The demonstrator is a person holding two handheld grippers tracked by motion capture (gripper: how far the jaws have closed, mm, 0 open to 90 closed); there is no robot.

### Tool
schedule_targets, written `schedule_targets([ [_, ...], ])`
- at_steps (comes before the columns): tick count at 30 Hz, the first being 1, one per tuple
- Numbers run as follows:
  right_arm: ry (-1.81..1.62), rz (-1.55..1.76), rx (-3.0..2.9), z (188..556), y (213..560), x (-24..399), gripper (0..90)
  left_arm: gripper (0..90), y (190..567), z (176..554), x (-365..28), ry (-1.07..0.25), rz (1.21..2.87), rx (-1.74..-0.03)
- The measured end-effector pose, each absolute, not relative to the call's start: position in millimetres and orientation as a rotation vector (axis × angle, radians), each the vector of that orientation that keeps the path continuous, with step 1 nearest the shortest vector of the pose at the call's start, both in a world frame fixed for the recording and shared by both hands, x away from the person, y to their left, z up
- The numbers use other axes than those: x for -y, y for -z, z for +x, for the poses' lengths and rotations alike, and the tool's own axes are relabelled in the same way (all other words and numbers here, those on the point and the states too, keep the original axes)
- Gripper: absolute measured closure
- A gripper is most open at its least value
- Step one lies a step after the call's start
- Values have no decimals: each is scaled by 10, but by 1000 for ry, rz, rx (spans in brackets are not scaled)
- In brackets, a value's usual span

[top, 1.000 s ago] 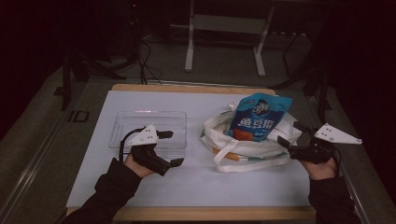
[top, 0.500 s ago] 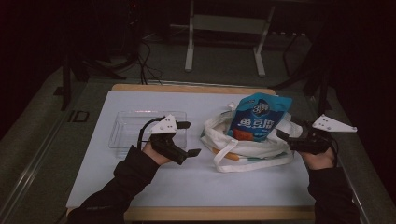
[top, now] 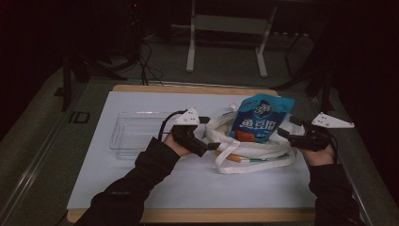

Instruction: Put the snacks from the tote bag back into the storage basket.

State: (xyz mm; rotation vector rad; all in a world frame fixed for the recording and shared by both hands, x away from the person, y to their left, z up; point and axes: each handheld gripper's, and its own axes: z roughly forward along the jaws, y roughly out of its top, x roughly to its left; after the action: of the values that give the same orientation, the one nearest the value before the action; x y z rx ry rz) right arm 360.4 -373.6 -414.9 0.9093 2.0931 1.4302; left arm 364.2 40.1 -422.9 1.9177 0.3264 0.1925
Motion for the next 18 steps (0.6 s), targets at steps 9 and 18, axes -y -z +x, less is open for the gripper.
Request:
schedule_targets([
  [9,-1441,920,-2136,3699,4190,3763,258,56,4242,3831,-157,-153,1952,-313],
  [18,-1456,903,-2172,3785,4216,3748,314,117,4239,4059,34,-151,1963,-326],
])
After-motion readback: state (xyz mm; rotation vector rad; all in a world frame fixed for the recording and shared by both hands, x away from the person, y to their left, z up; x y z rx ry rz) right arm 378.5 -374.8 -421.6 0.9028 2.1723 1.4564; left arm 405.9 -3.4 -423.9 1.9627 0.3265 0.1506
